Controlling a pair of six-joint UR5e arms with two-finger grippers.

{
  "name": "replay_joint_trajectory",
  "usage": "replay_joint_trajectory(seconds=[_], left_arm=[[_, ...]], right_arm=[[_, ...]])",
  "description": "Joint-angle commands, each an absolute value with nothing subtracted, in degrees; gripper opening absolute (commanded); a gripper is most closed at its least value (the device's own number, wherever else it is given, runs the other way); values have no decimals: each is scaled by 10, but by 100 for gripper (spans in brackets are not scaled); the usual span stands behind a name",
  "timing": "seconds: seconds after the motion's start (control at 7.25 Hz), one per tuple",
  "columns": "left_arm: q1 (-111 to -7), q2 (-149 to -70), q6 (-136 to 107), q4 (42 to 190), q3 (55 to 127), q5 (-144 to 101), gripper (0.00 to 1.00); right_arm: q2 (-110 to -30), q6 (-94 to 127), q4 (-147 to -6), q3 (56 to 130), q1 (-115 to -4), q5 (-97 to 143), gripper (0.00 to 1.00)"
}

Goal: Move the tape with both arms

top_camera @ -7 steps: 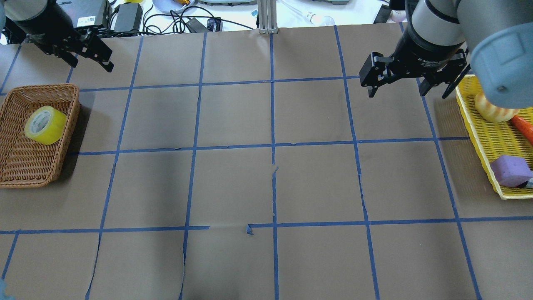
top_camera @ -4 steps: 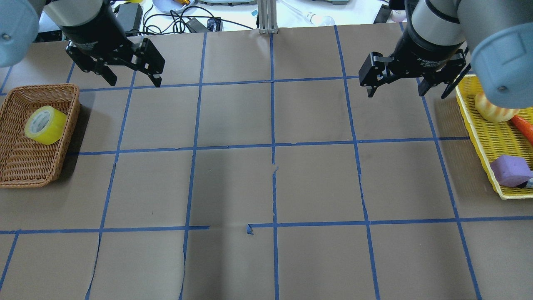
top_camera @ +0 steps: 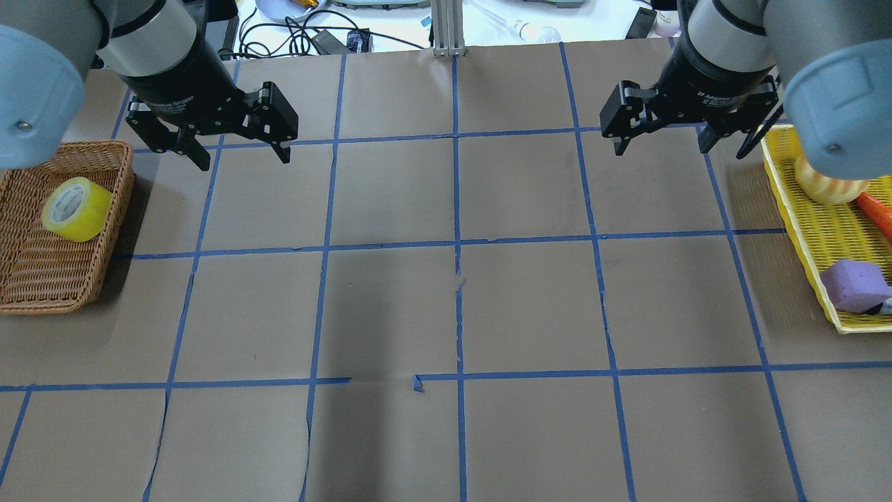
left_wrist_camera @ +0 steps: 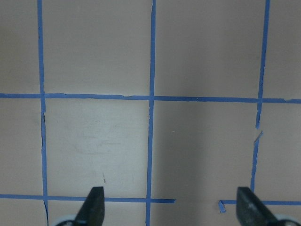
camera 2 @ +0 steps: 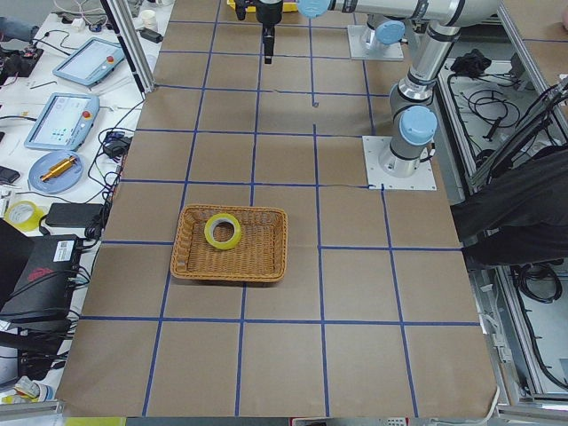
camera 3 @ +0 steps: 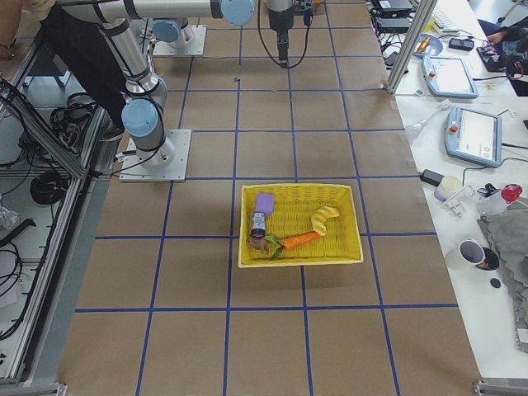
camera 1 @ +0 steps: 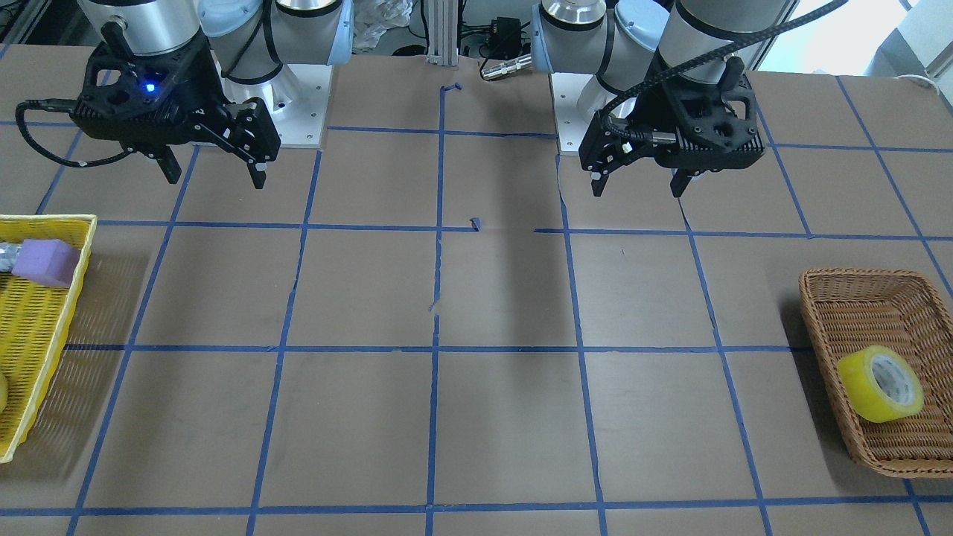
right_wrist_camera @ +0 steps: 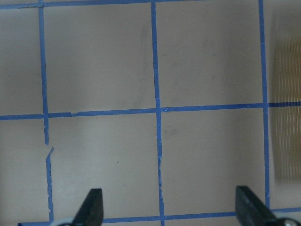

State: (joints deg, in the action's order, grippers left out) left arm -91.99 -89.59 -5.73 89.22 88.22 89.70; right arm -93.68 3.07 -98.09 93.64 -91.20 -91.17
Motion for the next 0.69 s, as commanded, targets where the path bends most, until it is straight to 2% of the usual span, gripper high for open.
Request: replay_joint_trajectory(seconds=[0.0, 0.55], left_arm=[[-924, -897, -61, 889, 882, 901, 100], [-924, -896, -58, 874, 887, 902, 100]], right_arm=[[-935, 31, -989, 936, -912, -909, 100], [-940, 26, -988, 936, -912, -910, 100]])
